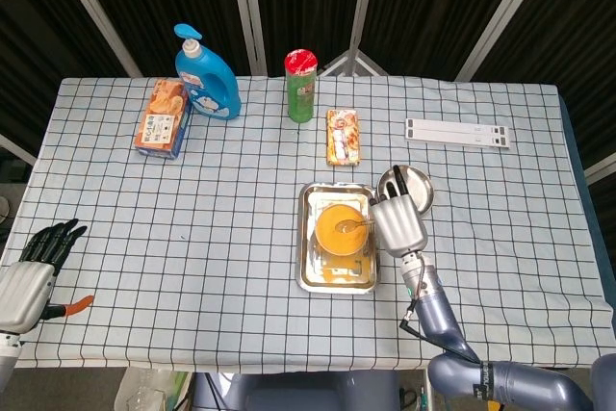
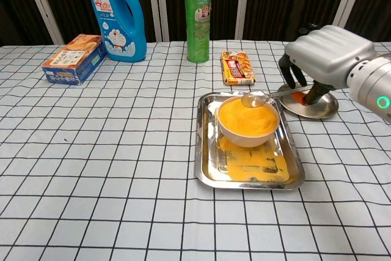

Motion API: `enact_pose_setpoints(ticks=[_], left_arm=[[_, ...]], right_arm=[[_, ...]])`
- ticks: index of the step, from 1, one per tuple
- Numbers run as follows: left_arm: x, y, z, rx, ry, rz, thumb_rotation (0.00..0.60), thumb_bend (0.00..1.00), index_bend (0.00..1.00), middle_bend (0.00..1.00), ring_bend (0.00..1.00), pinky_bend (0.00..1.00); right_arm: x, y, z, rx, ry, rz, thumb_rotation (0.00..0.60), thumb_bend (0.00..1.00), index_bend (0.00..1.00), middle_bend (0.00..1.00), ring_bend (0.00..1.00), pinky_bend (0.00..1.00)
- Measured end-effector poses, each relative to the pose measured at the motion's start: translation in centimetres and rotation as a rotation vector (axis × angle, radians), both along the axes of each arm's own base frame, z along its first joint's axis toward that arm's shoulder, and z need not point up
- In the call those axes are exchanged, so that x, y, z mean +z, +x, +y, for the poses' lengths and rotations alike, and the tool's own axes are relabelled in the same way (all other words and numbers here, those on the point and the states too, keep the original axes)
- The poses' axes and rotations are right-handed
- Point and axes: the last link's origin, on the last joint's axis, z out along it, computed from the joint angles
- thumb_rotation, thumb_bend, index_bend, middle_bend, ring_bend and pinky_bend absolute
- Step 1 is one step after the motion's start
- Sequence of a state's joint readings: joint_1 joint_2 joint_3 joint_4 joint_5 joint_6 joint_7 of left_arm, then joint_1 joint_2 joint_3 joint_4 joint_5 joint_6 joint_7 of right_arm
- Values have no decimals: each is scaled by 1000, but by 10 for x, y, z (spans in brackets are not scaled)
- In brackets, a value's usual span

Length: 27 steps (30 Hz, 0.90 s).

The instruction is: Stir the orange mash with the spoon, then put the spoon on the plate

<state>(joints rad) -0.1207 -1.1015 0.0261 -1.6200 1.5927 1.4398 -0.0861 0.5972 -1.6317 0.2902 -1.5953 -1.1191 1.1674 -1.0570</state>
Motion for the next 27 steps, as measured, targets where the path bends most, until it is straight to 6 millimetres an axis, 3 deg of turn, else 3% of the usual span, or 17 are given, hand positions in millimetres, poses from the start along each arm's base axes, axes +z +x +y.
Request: enact_pose_setpoints(ticks=[13, 19, 27], left_arm=[[1, 0, 1, 1, -12, -14, 600, 0, 0, 0, 0, 0], [1, 0, 1, 1, -11, -14, 600, 0, 0, 0, 0, 0], [0, 1, 0, 0, -8, -10, 600, 0, 0, 0, 0, 0]], right_arm=[[-25, 4, -4, -37, 7, 74, 600, 762, 681, 577, 278, 0], [-27, 6, -3, -40, 1, 86, 600, 757, 588, 553, 278, 0], [-26, 7, 2, -41, -4, 111, 600, 650, 515, 508, 278, 0]])
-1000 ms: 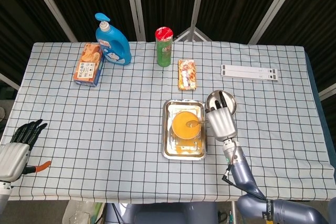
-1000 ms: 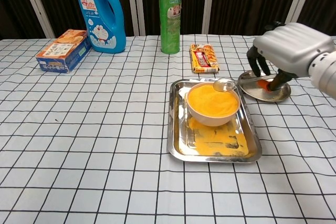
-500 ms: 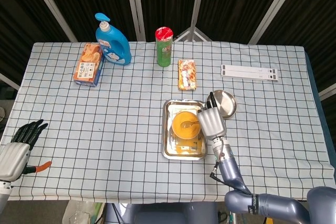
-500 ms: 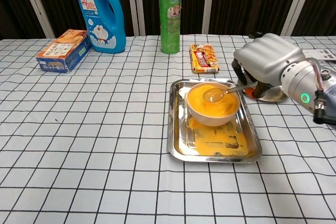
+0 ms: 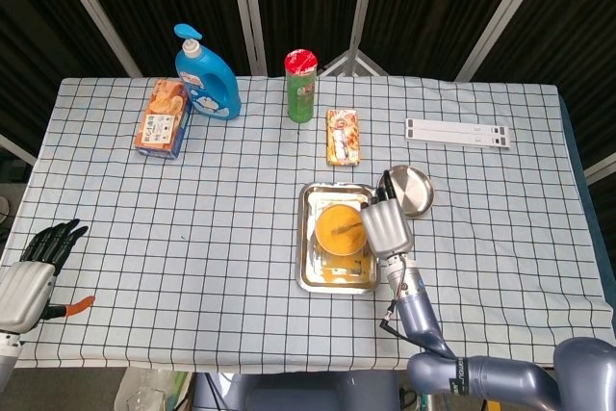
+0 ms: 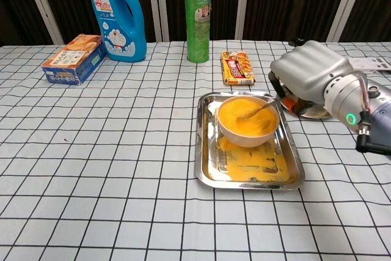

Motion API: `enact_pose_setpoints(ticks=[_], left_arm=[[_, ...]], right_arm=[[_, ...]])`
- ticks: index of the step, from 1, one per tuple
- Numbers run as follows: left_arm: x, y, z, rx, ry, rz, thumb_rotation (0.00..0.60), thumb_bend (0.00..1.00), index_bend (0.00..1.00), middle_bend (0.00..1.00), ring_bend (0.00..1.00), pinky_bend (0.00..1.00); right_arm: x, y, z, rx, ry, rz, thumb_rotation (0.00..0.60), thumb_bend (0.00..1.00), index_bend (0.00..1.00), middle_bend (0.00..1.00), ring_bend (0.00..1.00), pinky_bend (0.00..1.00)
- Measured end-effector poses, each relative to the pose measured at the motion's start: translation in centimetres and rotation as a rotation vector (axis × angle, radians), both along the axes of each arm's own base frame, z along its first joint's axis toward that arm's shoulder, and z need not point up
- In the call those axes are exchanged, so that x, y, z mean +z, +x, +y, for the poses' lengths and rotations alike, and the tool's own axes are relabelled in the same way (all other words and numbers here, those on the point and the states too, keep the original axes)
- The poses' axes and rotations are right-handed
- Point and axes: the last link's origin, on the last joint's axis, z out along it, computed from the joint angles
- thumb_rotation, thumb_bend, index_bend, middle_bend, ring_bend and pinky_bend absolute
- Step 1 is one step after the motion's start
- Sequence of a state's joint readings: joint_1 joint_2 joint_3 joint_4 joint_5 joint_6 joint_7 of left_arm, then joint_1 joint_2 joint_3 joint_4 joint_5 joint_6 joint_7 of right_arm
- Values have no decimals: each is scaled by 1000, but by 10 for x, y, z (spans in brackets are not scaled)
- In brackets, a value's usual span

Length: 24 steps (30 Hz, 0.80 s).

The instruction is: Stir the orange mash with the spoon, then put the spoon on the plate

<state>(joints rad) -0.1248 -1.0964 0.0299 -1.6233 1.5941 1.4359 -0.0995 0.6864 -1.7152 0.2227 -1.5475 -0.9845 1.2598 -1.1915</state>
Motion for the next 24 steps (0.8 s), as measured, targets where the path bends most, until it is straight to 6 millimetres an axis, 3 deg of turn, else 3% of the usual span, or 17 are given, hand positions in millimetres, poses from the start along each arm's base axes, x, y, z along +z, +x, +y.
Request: enact_pose_setpoints(ticks=[19, 24], left_arm=[[0, 0, -1, 0, 11, 9, 600, 0, 0, 0, 0, 0], [-1, 0, 0, 2, 10, 12, 600, 0, 0, 0, 0, 0]], right_arm=[[14, -12, 10, -33, -4, 0, 600, 636, 460, 487, 278, 0], [16, -14, 13, -34, 0, -2, 600, 621, 381, 439, 277, 0]])
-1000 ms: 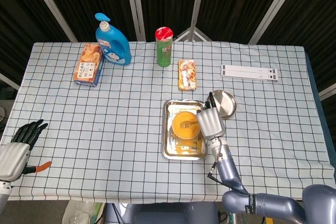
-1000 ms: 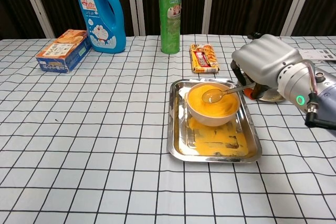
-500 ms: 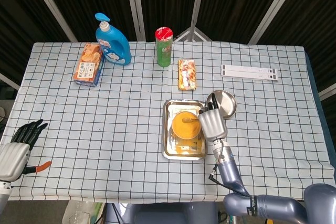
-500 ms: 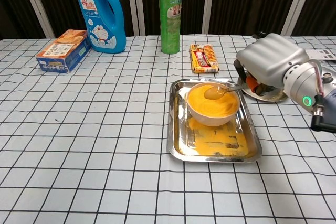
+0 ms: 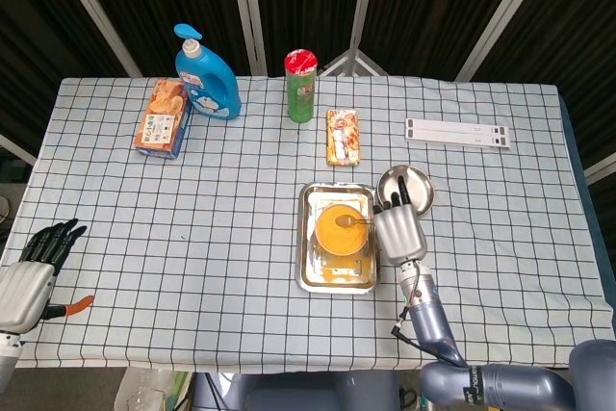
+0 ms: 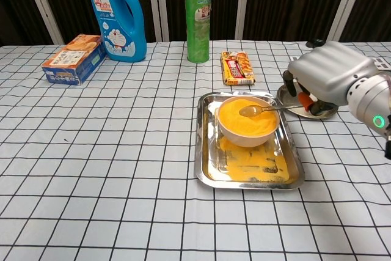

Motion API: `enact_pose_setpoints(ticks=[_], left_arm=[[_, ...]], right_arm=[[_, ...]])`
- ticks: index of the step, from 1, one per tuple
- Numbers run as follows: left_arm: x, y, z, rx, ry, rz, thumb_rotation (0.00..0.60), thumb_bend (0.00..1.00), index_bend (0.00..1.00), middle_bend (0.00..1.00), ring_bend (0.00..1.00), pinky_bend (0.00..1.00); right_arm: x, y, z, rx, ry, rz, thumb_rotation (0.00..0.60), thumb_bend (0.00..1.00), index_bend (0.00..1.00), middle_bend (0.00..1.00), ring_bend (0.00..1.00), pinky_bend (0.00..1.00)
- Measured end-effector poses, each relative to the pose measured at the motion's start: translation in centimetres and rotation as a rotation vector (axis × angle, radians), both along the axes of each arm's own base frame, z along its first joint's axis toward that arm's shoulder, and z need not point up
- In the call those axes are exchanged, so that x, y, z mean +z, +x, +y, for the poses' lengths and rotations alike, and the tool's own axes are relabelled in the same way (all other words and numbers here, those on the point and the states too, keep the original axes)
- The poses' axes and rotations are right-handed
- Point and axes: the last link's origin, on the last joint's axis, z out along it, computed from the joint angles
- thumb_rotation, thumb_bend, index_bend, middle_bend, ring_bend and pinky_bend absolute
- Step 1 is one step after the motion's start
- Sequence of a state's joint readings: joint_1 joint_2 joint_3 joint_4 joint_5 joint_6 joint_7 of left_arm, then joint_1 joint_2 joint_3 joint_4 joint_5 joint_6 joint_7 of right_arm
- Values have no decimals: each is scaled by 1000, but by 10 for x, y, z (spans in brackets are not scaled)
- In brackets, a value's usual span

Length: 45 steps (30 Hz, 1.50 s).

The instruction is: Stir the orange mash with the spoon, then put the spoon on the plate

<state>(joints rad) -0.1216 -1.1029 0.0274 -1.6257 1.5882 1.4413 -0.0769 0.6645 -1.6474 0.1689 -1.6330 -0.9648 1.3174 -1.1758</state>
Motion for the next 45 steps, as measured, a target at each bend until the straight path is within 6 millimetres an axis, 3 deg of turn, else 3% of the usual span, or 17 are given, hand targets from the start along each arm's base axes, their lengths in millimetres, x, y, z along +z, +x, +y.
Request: enact_pose_setpoints(ticks=[4, 13, 22, 30, 45], left_arm=[[0, 0, 0, 1, 0, 0, 600, 0, 0, 0, 0, 0], [-1, 0, 0, 2, 0, 2, 600, 0, 0, 0, 0, 0], [-1, 0, 1, 7, -6, -1, 600, 0, 0, 0, 0, 0], [-1, 0, 1, 8, -10, -2, 600, 0, 0, 0, 0, 0], [-1, 0, 1, 10, -14, -4, 600, 0, 0, 0, 0, 0]], right_arm=[[2, -1, 2, -4, 2, -5, 600, 557, 297, 374, 252, 0], [2, -4, 7, -8, 18, -21, 600, 401, 292, 350, 234, 0], [-7, -8, 4, -9, 28, -27, 600, 400, 294, 351, 233, 0], [-11, -9, -1, -14, 28, -78, 600, 403, 379, 382, 235, 0], [-17, -9, -10, -33, 27, -138, 600, 488, 445, 446, 257, 0]])
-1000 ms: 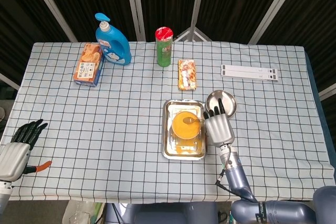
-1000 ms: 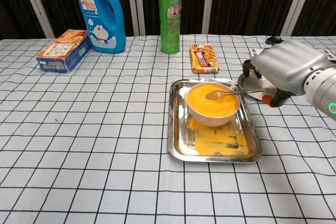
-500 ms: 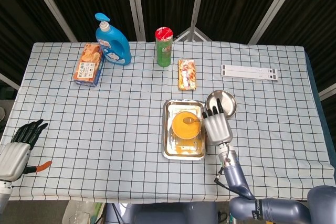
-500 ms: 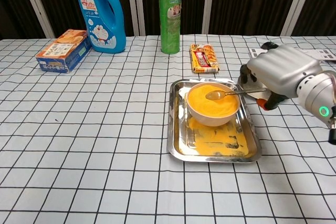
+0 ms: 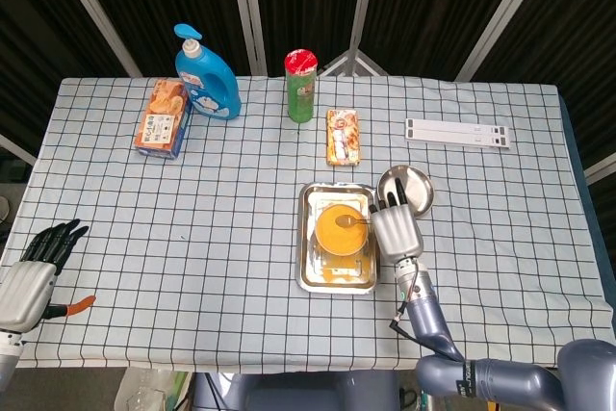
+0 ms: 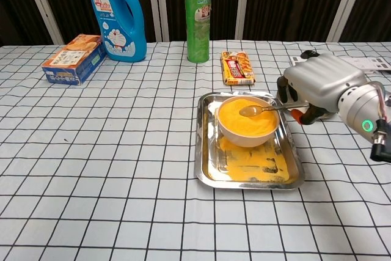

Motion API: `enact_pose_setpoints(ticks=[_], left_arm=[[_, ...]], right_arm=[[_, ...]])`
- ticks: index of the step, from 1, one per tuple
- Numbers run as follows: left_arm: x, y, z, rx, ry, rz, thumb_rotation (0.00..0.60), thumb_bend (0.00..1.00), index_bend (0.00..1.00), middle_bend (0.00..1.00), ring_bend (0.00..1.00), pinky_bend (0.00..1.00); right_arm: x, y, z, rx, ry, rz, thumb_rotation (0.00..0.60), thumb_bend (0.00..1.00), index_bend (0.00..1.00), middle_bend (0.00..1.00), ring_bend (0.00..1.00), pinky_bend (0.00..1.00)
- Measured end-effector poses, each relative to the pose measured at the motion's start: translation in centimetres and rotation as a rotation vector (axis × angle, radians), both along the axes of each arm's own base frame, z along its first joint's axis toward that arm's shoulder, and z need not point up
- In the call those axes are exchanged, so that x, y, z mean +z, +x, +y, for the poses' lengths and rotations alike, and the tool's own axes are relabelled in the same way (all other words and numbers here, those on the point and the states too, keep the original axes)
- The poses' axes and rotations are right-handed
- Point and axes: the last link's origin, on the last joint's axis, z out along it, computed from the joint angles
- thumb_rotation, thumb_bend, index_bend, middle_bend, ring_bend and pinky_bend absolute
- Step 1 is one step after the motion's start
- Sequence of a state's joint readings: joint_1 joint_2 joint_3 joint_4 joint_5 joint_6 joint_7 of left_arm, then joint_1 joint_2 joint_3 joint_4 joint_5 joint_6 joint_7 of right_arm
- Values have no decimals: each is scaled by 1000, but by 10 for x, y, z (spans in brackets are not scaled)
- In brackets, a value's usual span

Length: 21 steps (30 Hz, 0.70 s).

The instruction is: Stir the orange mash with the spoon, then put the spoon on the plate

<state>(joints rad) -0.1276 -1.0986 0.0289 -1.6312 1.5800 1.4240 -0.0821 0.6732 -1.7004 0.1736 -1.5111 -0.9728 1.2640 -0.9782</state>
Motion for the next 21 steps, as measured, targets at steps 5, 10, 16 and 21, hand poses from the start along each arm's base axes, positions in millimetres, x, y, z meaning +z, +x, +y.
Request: enact_pose_setpoints(ticks=[5, 10, 16, 21], left_arm=[[0, 0, 0, 0, -2, -1, 600, 0, 0, 0, 0, 0], [0, 0, 0, 0, -1, 0, 600, 0, 0, 0, 0, 0], [0, 0, 0, 0, -1, 2, 600, 0, 0, 0, 0, 0], [0, 0, 0, 0, 0, 1, 600, 0, 0, 0, 0, 0]], right_arm=[[-1, -1, -1, -10, 1, 0, 600, 489, 445, 449, 257, 0], [-2, 0, -1, -9, 1, 0, 600, 493, 468, 466, 265, 0], [-2, 0, -2, -9, -4, -2, 600, 499, 498, 491, 278, 0], [-2, 0, -3, -13, -5, -4, 600, 498, 501, 494, 278, 0]])
